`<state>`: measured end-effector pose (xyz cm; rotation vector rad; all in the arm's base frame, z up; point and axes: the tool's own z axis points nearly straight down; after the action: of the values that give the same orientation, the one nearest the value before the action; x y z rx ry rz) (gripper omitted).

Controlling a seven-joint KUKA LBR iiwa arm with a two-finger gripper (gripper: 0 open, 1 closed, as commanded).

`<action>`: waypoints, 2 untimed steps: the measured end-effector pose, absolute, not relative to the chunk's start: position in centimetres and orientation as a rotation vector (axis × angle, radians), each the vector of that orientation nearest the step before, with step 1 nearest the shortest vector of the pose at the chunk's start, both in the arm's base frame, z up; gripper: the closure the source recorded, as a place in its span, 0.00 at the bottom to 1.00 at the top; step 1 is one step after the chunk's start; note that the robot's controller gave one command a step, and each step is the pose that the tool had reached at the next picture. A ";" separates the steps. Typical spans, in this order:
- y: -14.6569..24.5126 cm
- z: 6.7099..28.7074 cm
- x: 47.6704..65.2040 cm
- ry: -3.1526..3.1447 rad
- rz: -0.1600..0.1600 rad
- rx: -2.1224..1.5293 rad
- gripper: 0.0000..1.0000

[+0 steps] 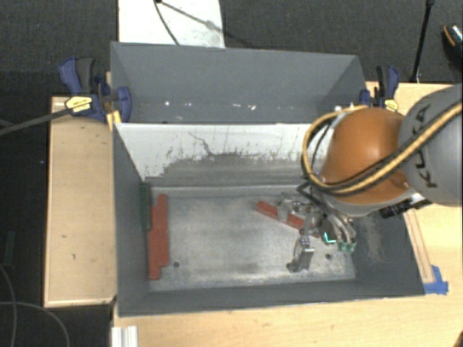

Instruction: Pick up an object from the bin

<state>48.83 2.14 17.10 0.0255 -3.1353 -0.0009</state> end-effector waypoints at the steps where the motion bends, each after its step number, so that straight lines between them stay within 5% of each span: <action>1: 1.6 9.1 55.3 -3.138 -0.001 -0.166 0.00; 2: -1.8 7.0 58.3 -3.146 0.001 -0.077 0.00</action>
Offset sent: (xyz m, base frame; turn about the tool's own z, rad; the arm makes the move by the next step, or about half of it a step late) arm 0.0639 -0.0051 -0.0770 0.1218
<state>58.32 -1.81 6.97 -0.0772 -3.1457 0.0005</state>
